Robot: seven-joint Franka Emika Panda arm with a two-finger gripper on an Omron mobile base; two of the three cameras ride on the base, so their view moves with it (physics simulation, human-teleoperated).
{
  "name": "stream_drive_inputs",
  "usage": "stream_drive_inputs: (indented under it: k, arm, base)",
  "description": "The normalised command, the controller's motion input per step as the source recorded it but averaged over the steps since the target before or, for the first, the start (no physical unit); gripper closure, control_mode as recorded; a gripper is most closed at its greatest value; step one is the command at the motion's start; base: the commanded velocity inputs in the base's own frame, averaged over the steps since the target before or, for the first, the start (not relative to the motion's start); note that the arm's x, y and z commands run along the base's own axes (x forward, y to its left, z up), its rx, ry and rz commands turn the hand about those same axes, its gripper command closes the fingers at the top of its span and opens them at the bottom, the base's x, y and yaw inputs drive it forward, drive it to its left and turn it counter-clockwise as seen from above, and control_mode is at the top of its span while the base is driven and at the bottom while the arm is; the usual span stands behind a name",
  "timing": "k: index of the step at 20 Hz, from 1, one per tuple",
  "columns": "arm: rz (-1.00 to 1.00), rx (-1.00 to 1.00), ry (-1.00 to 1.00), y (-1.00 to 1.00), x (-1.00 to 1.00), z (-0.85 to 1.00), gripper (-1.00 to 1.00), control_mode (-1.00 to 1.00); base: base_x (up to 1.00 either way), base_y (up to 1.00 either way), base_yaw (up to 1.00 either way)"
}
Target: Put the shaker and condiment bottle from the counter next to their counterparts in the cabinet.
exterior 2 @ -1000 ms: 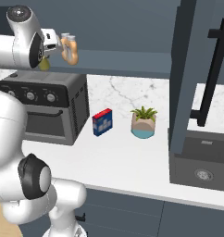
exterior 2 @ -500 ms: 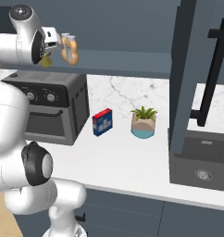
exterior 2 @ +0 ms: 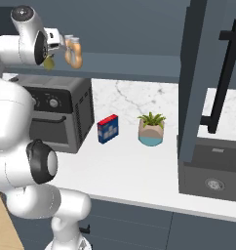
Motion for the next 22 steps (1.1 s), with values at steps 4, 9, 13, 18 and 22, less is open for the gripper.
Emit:
stream_drive_inputs:
  k: [4,9,13,18,22]
  arm:
    - [-0.03,0.00,0.00,0.09,0.20,-0.08,1.00,-1.00]
    - [-0.02,0.00,0.03,0.01,0.26,-0.21,1.00,-1.00]
    - [-0.01,0.01,0.04,0.00,0.26,-0.25,1.00,-1.00]
    - [0.00,0.00,0.02,0.00,0.28,-0.14,1.00,-1.00]
    - [0.00,0.00,0.02,0.00,0.30,-0.07,1.00,-1.00]
  base:
    - [0.00,0.00,0.00]
    - [0.00,0.00,0.00]
    - [0.00,0.00,0.00]
    - [0.00,0.00,0.00]
    - [0.00,0.00,0.00]
